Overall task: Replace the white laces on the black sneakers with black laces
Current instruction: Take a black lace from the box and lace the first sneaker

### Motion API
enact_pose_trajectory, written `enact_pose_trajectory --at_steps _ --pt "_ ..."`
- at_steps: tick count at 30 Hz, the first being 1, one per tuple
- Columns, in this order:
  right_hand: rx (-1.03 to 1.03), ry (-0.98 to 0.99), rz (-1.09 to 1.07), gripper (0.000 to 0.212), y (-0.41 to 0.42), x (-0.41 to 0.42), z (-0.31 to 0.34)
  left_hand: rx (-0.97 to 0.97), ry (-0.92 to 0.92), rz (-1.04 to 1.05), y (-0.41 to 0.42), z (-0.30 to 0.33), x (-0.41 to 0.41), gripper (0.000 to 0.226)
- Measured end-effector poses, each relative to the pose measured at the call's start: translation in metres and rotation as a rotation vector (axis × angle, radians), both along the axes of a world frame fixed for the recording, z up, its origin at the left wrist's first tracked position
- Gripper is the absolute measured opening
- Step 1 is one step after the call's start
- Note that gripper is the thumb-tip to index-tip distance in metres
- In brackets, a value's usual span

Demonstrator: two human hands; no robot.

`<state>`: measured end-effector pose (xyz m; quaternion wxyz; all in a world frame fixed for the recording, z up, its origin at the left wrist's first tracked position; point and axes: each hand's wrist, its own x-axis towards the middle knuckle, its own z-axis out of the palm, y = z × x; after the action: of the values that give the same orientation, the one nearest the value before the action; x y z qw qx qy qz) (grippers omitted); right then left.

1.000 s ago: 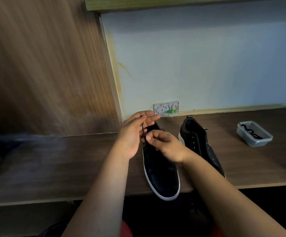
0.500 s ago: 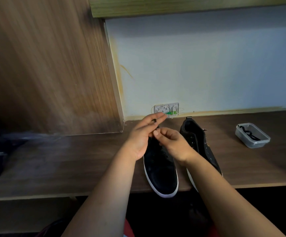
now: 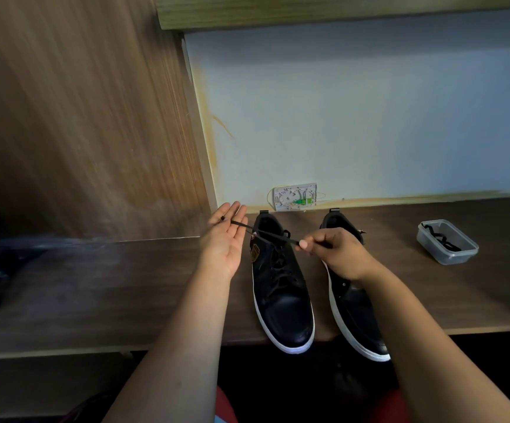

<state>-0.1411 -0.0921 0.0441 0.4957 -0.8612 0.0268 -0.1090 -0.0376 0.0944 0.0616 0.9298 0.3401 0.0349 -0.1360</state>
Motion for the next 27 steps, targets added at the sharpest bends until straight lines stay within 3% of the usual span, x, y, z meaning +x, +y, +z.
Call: enact_pose_trajectory --at_steps 3,5,7,9,11,13,14,15,17,19,22,24,27 --pt "-0.397 -0.043 -0.072 0.005 0.0 0.006 -0.009 -0.113 0.054 -0.01 0.0 0.0 -0.002 0.031" --pt "-0.613 0.011 -0.087 0.008 0.003 0.01 -0.013 -0.144 0.01 -0.062 0.0 0.001 -0.002 0.04" --pt "-0.559 0.066 -0.093 0.004 0.007 0.01 -0.011 0.029 -0.072 -0.129 -0.002 0.002 -0.003 0.057" --pt "-0.218 0.062 -0.035 0.016 0.015 0.009 -0.004 0.504 -0.181 -0.154 -0.005 -0.001 -0.004 0.067" --pt "0.424 -0.028 -0.001 0.012 0.024 0.013 0.008 0.867 -0.257 -0.091 -0.009 -0.011 -0.004 0.065" --pt "1.087 -0.121 -0.043 0.009 0.027 0.026 0.018 0.802 -0.235 -0.039 -0.01 -0.016 -0.001 0.062" --pt "1.272 -0.146 -0.107 0.01 0.028 0.033 0.02 0.688 -0.215 -0.015 -0.01 -0.017 0.001 0.058" --pt "1.324 -0.143 -0.171 0.01 0.027 0.038 0.019 0.606 -0.212 0.025 -0.01 -0.017 0.004 0.052" --pt "1.135 -0.089 -0.26 0.013 0.026 0.045 0.009 0.663 -0.302 0.092 -0.01 -0.017 0.009 0.039" --pt "0.909 -0.033 -0.287 0.012 0.027 0.048 -0.005 0.919 -0.525 0.033 -0.008 -0.025 0.013 0.029" --pt "0.807 0.001 -0.253 0.01 0.028 0.053 -0.024 1.273 -0.894 -0.109 -0.007 -0.043 0.013 0.025" --pt "0.741 -0.006 -0.233 0.007 0.031 0.056 -0.033 1.426 -1.07 -0.078 -0.012 -0.051 0.012 0.024" --pt "0.584 -0.007 -0.261 0.004 0.036 0.061 -0.042 1.561 -1.099 -0.035 -0.02 -0.056 0.011 0.019"
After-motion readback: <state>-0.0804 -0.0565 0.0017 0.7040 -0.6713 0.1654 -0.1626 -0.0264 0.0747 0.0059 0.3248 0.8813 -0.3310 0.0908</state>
